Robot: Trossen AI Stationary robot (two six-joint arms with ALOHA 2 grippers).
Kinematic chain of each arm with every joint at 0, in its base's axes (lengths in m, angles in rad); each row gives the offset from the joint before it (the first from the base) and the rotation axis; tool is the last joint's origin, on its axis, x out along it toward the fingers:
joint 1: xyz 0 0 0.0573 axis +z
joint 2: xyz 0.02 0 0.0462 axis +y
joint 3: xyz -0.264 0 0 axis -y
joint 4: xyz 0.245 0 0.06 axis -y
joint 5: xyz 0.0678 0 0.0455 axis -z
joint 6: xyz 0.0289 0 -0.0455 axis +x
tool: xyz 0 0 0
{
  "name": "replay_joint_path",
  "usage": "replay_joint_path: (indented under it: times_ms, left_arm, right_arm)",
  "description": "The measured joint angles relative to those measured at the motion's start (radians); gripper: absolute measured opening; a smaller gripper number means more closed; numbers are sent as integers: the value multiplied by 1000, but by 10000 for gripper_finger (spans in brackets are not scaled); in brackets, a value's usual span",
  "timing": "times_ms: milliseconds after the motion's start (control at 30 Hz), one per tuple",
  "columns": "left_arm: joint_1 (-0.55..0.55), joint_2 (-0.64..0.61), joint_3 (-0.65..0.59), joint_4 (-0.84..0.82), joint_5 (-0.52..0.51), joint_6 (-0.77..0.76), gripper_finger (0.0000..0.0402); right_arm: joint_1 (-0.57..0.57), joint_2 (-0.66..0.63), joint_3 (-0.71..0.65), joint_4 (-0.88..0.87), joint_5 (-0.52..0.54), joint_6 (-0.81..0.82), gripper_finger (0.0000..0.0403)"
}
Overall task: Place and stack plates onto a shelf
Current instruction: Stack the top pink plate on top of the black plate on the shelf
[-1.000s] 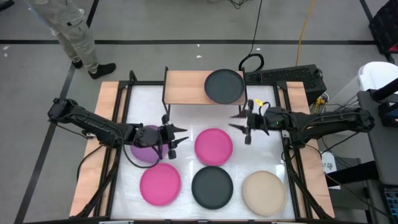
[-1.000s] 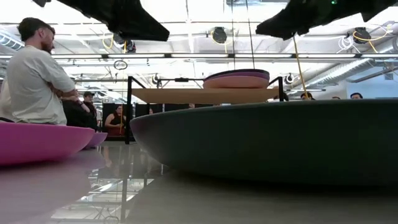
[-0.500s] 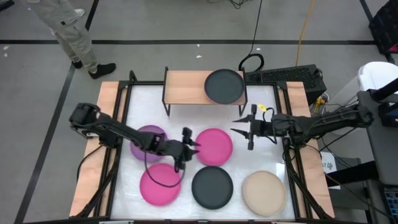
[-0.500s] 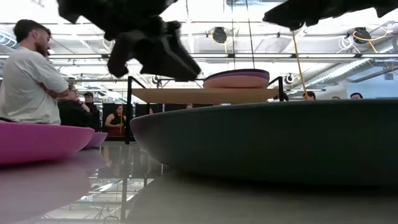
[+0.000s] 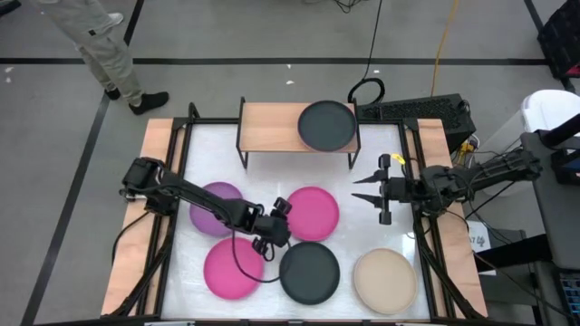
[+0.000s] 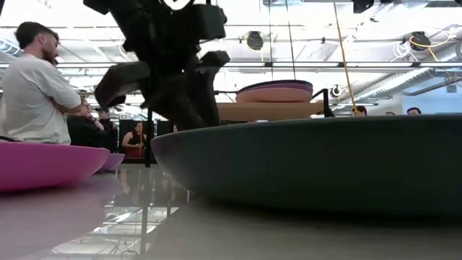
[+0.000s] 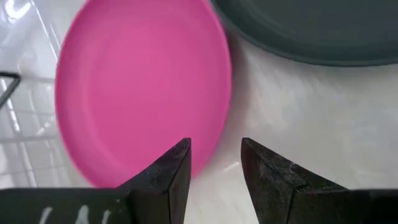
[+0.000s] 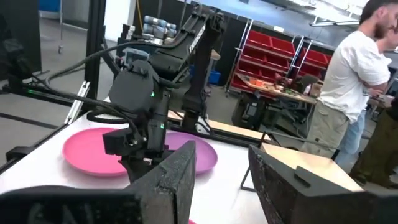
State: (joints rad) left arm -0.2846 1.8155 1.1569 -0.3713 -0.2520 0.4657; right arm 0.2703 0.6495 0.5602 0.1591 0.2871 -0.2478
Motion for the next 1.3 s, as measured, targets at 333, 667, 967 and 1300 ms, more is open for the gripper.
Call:
replay_joint_path:
  times_ms: [333, 667, 967, 1300]
  left_arm:
    - [49, 68, 0, 43, 27, 86, 145]
    - [84, 100, 0, 50, 45, 103, 122]
    - [100, 128, 1, 92, 16, 145, 33]
    - [55, -77, 1, 83, -46, 165, 11]
  right_arm:
    - [7, 1, 0, -8, 1, 0, 132]
    - [7, 1, 0, -14, 2, 1, 132]
    - [7, 0, 0, -14, 3, 1, 132]
    - [9, -88, 0, -14, 0, 0, 132]
